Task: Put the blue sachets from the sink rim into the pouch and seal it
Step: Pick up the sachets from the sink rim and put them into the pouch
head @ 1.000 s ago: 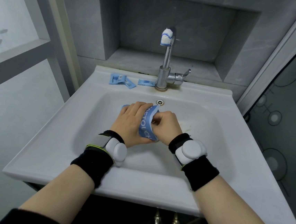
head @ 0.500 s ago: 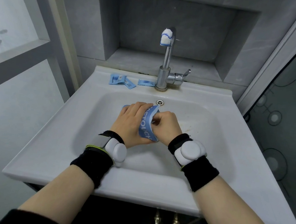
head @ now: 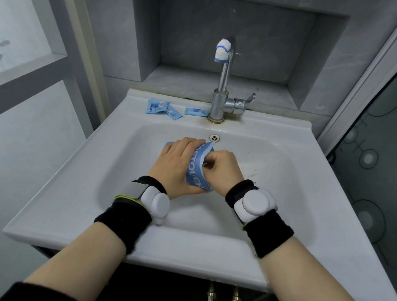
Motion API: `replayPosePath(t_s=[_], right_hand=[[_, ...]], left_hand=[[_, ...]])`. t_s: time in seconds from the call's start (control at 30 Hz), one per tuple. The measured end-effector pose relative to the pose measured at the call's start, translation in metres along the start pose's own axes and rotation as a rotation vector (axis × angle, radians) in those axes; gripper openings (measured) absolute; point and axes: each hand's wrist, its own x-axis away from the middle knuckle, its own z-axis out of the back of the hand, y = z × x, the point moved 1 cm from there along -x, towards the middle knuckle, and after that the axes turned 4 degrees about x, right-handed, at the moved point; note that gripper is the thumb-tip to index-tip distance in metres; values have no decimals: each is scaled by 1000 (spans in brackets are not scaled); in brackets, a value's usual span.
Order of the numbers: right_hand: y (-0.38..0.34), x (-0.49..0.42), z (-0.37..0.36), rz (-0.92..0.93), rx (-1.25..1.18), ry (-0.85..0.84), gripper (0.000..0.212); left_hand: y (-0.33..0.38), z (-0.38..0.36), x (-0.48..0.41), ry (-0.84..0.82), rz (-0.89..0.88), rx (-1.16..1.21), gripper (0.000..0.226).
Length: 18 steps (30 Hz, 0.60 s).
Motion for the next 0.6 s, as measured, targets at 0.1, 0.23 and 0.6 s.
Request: replayPosePath(t_s=[0.1,0.23,0.6], right_hand=[[1,0,0,-10,-17,1,6],[1,0,0,-4,-27,8,5],[0,1,2,2,-77,32,8]], left_hand=[[1,0,0,11,6,6,101],[1,1,1,12,11,4,101],[-2,-1,1,3,58,-1,105]])
